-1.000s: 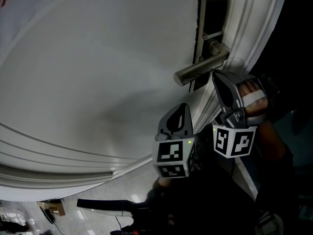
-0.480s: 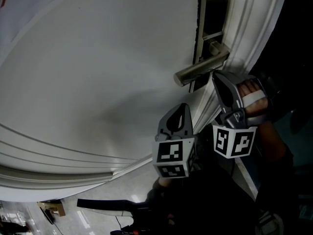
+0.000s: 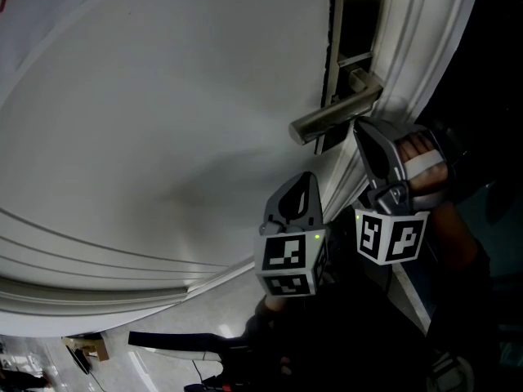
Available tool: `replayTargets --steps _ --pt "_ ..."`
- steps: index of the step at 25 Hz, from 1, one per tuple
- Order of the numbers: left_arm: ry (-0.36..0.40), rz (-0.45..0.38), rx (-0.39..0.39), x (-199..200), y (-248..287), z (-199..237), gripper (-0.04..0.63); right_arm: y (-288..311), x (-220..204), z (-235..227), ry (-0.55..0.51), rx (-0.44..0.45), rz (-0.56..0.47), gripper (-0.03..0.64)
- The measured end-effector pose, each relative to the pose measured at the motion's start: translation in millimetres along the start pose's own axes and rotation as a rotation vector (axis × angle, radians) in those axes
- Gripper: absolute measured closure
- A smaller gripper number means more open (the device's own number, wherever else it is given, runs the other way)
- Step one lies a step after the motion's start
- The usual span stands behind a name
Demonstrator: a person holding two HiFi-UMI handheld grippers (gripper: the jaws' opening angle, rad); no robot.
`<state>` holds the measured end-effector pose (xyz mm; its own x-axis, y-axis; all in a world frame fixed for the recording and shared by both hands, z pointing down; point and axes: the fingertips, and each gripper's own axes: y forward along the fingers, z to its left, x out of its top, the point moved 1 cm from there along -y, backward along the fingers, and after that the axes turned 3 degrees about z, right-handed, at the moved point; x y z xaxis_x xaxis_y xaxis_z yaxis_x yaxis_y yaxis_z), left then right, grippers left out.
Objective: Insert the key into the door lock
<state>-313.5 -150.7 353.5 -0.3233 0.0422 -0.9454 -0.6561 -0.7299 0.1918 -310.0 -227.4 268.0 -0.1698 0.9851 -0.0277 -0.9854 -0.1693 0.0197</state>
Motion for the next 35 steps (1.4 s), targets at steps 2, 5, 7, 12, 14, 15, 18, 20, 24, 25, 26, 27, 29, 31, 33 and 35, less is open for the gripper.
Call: replayTargets --steps 2,5,7,12,14,15,18,20,24,25,26,27,29,31,33,35 --pt "-0.001 -0.002 0.0 0.5 0.0 0.0 0.595 0.0 0.2 -0.2 -0.001 0.0 0.0 0.604" --pt "-0.002 -0.004 -0.002 0.8 -0.2 -0.5 0.595 -0.2 0.7 -0.6 -0.005 0.0 -0.001 0.604" --pt "-0.003 -0.003 -0.002 0.4 0.1 -1.1 0.595 0.1 0.7 -0.6 -0.009 0.001 -0.001 0.604" --pt "-0.003 -0.002 -0.006 -0.4 -0.1 -3.1 0.595 -0.1 0.8 -0.6 -0.019 0.002 -0.002 0.604" --pt "-0.002 -0.002 -0.005 -0.8 -0.2 -2.9 0.595 -0.1 0.9 -0.7 -0.021 0.002 -0.002 0.604" --pt "-0.002 -0.002 -0.005 -0.8 -0.2 -2.9 0.595 -0.1 0.9 -0.7 -0.023 0.002 -0.002 0.604" --pt "-0.001 -0.002 -0.008 -0.6 -0.4 -3.3 0.595 0.1 0.7 -0.7 -0.033 0.006 -0.001 0.604" --pt "-0.004 -0.003 -0.011 0.0 -1.0 -3.3 0.595 0.0 0.8 -0.9 -0.037 0.008 0.0 0.604" --pt "-0.006 -0.005 -0.014 0.8 -2.0 -3.3 0.595 -0.2 0.8 -1.5 -0.041 0.009 0.0 0.604" --pt "-0.005 -0.006 -0.014 0.7 -1.8 -3.2 0.595 0.3 0.8 -1.4 -0.043 0.009 0.0 0.604" --pt "-0.004 -0.006 -0.014 0.7 -1.6 -3.3 0.595 0.9 0.7 -1.1 -0.046 0.009 -0.001 0.604" --pt "-0.002 -0.007 -0.015 0.7 -1.5 -3.5 0.595 1.6 0.6 -0.8 -0.048 0.009 0.0 0.604" --pt "0.0 -0.007 -0.015 0.7 -1.8 -3.7 0.595 2.1 0.5 -0.6 -0.051 0.01 0.004 0.604" --pt "0.0 -0.006 -0.013 0.9 -2.6 -2.7 0.595 1.7 0.8 -0.8 -0.049 0.009 0.005 0.604" --pt "-0.002 -0.005 -0.011 0.9 -3.0 -1.5 0.595 2.0 1.1 -0.9 -0.051 0.008 0.004 0.604" --pt "-0.005 -0.004 -0.012 0.9 -2.6 -0.9 0.595 2.6 0.8 -0.8 -0.051 0.009 0.005 0.604"
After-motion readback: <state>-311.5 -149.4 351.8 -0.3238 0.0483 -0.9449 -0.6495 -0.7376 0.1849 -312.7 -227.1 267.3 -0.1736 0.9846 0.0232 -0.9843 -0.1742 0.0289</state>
